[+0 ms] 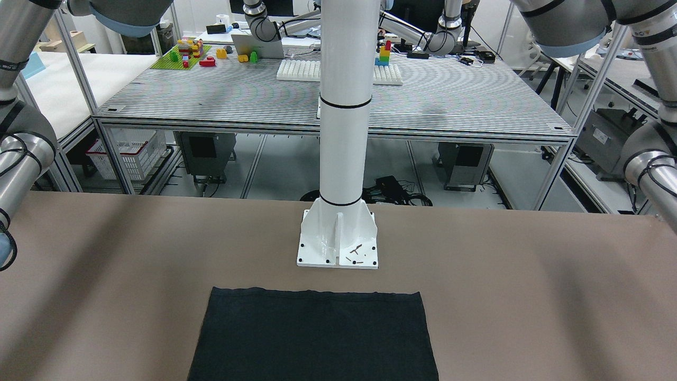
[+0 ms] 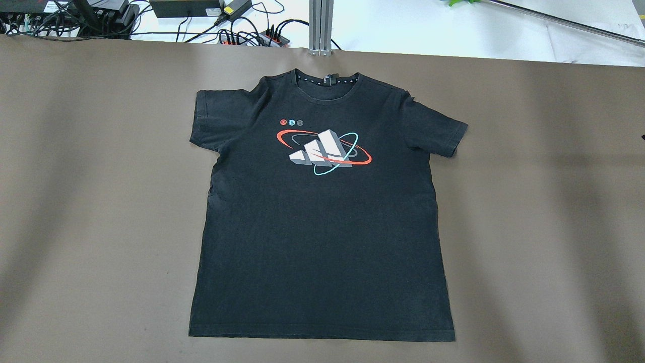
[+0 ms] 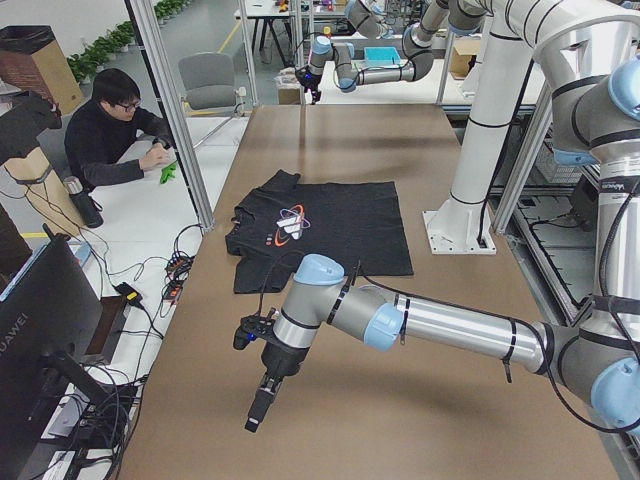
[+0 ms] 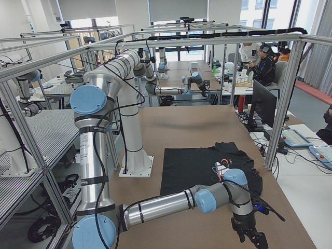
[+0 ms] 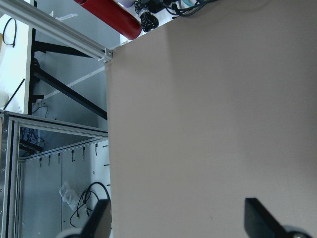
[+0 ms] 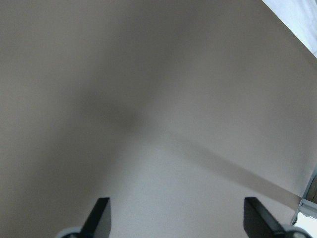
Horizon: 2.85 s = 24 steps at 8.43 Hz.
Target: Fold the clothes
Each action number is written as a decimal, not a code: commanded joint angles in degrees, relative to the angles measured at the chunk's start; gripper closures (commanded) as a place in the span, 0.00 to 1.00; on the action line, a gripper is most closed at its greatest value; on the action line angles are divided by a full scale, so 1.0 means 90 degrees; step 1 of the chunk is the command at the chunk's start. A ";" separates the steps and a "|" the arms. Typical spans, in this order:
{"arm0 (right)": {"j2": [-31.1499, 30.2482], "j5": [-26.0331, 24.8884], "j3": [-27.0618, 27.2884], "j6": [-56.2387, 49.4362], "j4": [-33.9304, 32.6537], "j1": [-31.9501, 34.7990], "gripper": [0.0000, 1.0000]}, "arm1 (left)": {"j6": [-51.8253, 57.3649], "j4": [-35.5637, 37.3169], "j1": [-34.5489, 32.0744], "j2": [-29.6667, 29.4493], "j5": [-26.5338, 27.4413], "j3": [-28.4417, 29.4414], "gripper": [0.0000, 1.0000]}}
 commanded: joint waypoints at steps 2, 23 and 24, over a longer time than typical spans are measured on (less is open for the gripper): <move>-0.0015 -0.0004 -0.0052 0.0322 0.0504 -0.0003 0.06 | 0.0017 -0.0016 0.0022 -0.0062 -0.0044 0.0006 0.05; 0.1010 0.0191 -0.2121 0.5182 0.3844 -0.1320 0.06 | -0.3662 -0.3645 0.1817 -0.2842 -0.2544 0.2835 0.05; 0.1030 0.0046 -0.2249 0.5591 0.4155 -0.1543 0.06 | -0.3809 -0.3658 0.1906 -0.3087 -0.2525 0.3022 0.05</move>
